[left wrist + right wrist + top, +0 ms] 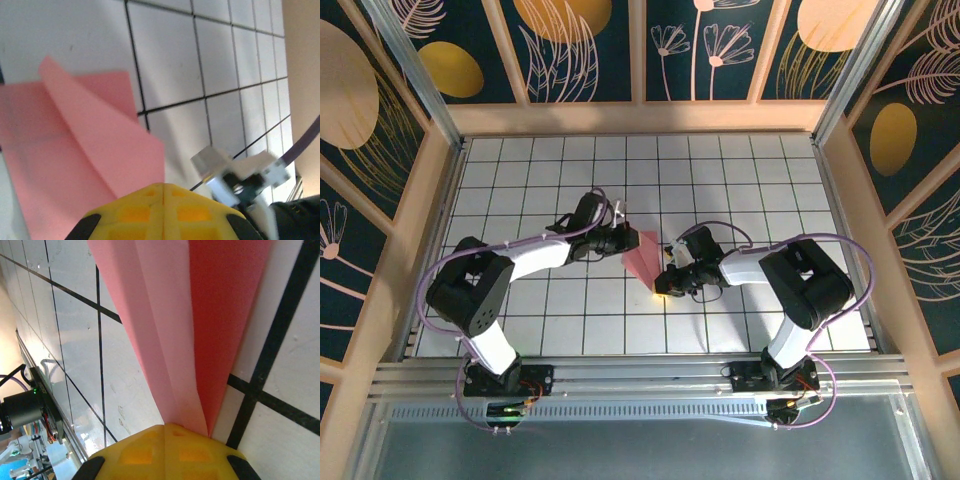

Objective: Fold a paper plane with a square sheet of paper (fold left side to right side)
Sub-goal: Fourth fold the wing at the center of the table.

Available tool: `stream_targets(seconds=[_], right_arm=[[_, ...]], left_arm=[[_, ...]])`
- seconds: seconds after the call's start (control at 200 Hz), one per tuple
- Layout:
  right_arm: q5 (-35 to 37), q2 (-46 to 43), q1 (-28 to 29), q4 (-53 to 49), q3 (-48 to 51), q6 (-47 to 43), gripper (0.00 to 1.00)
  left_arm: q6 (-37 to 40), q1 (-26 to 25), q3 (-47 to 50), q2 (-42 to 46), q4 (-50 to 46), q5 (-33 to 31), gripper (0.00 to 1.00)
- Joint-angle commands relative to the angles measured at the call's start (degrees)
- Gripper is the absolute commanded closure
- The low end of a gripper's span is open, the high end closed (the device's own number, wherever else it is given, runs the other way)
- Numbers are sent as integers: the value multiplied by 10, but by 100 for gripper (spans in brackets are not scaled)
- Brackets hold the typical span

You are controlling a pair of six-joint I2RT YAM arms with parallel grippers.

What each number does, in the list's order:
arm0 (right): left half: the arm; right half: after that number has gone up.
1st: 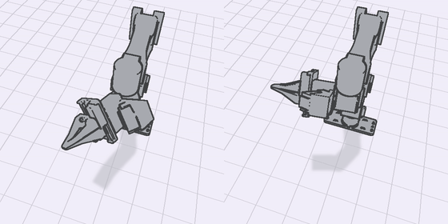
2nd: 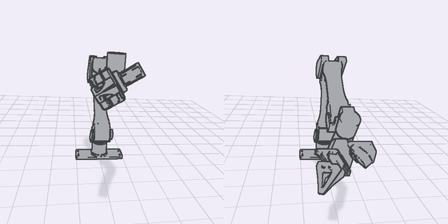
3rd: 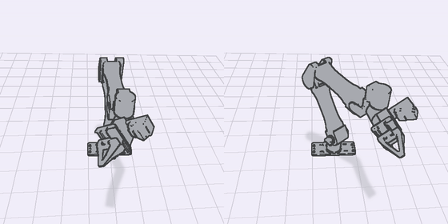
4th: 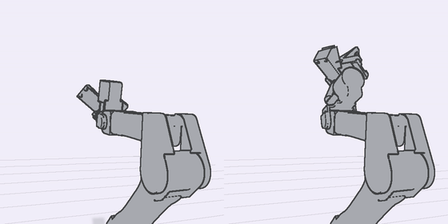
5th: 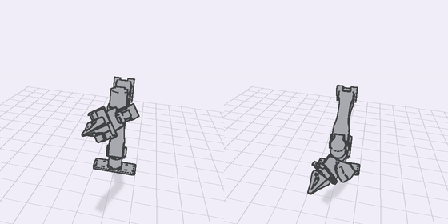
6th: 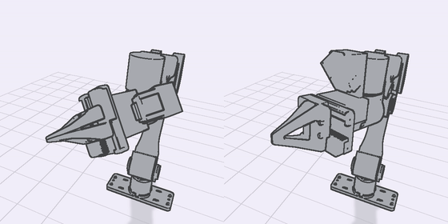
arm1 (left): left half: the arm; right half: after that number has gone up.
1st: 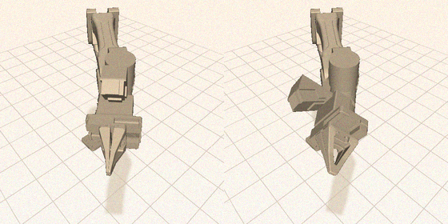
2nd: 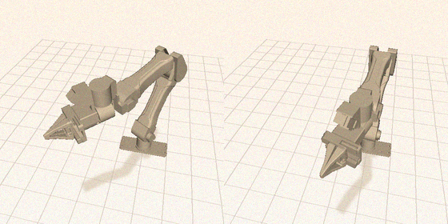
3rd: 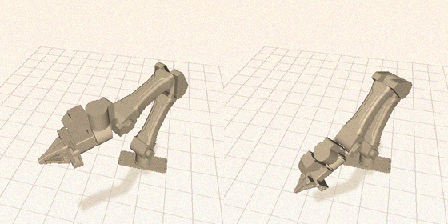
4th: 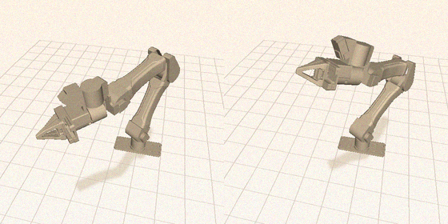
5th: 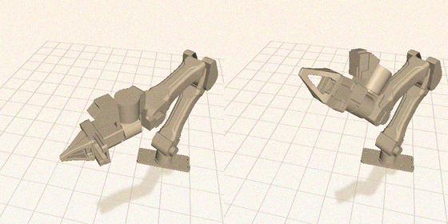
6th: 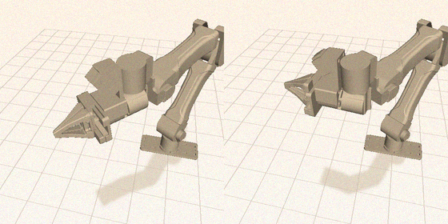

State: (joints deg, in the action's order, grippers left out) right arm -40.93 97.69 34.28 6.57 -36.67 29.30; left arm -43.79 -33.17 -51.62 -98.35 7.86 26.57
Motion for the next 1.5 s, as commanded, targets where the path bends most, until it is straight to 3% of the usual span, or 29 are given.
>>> stream_targets(seconds=[0.0,0.39,0.781,1.496], right_arm=[[79,27,2,-57,10,-8,100],[88,29,3,-69,7,-12,100],[90,33,2,-76,3,-14,100],[99,40,3,-94,2,-20,100]], left_arm=[[-30,-2,39,-7,59,42,94],[-64,-24,36,-80,147,79,95],[-55,-24,25,-105,150,85,96],[-20,-24,-23,-149,41,-9,96]])
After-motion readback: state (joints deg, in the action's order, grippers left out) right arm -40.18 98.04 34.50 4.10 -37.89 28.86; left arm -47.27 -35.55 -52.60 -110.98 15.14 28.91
